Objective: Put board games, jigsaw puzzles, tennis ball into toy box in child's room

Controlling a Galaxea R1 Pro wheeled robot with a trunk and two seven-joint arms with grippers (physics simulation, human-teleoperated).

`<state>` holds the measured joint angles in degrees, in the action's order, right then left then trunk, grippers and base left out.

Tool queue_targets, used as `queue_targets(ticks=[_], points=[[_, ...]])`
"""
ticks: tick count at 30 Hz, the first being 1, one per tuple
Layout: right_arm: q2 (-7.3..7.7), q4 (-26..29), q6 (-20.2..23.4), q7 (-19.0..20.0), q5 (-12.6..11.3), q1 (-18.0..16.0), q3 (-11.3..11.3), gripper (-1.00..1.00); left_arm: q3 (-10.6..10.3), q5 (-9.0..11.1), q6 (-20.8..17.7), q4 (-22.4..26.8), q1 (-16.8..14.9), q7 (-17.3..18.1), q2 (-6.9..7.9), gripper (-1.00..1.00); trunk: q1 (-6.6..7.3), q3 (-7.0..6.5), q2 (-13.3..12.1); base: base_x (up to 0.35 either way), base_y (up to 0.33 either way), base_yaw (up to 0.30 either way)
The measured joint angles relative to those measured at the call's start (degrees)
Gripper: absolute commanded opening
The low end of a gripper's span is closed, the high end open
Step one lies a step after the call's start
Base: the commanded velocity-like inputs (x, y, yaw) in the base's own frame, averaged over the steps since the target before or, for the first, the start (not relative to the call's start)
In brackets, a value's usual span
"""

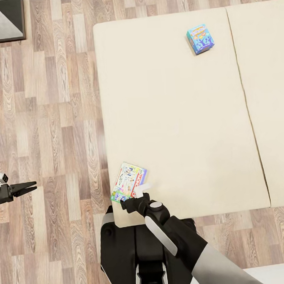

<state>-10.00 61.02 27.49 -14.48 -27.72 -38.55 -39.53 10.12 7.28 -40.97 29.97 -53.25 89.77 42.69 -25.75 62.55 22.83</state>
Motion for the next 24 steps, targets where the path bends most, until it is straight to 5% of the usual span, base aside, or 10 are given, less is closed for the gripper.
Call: queue_targets(ticks=[24], points=[[0.00, 0.0, 0.0, 0.0, 0.0, 0.0, 0.0, 1.00, 0.0, 0.0, 0.0, 0.0, 0.0, 0.0, -0.20, 1.00, 0.00, 0.00, 0.0, 0.000, 0.029, 0.000]])
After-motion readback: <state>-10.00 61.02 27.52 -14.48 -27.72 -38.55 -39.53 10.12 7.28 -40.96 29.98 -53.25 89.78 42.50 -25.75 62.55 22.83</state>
